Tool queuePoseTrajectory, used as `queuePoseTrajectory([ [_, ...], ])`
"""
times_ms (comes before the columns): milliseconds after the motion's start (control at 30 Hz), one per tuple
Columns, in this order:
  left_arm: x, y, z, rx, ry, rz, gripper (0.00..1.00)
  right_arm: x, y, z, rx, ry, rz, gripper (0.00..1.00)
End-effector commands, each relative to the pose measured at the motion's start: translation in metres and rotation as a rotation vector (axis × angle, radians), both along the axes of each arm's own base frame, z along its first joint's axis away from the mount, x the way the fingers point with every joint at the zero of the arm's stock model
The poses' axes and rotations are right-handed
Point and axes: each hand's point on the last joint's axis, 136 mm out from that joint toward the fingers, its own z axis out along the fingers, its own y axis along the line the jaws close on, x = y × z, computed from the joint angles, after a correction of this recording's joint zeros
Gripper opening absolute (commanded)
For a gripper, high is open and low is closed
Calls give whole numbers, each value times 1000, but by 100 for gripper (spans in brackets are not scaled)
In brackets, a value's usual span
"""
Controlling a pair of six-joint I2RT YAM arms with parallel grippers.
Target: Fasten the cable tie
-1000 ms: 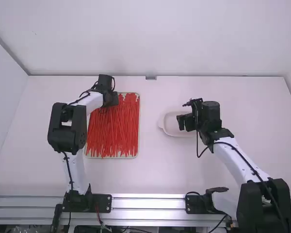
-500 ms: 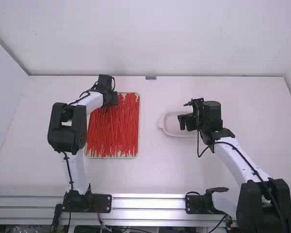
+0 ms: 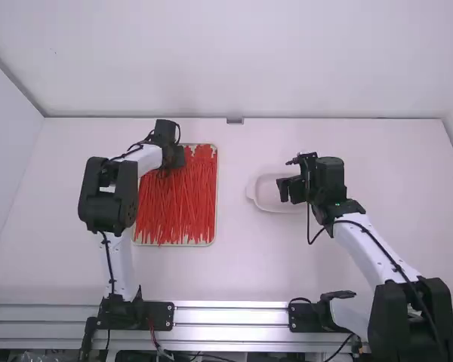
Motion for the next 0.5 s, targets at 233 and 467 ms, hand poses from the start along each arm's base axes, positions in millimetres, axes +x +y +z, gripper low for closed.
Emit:
queuePoseTrajectory([
  [233, 0, -2, -3, 4, 1, 4, 26, 8, 2, 13, 7, -28, 6, 98],
  [467, 0, 3, -3, 2, 1, 17, 20, 8, 3, 13, 7, -30, 8, 98],
])
